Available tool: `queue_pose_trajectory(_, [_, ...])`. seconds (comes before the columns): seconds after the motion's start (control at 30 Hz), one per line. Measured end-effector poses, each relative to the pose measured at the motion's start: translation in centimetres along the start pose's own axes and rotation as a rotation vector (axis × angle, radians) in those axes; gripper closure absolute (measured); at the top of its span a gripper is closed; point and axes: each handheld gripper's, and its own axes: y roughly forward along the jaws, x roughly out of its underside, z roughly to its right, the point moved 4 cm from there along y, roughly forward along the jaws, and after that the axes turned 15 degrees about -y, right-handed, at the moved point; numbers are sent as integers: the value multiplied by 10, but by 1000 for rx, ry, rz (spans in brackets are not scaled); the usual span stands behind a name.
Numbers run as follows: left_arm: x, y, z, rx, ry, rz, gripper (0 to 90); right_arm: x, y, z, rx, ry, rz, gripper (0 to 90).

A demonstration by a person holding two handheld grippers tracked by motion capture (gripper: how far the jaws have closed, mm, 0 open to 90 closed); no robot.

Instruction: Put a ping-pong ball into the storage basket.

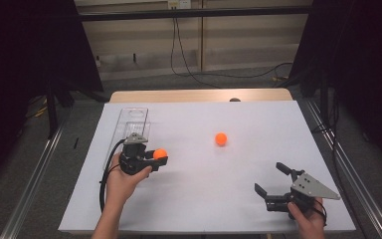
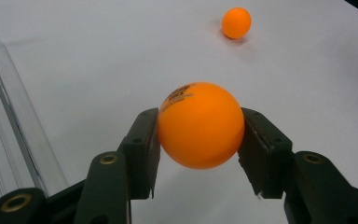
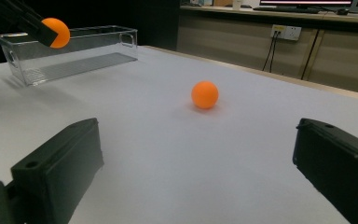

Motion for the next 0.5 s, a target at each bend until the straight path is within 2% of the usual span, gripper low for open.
queue_pose_trajectory(0.33, [-2, -3, -4, -13, 7, 4, 509, 0, -1, 0, -2, 2, 3, 9])
queue_pose_trajectory(0.37, [-2, -3, -4, -13, -4, 9, 509, 0, -1, 0, -3, 1, 3, 9])
queue_pose_trajectory(0.5, [-2, -4, -6, -20, -7, 8, 509, 0, -2, 0, -3, -1, 2, 9])
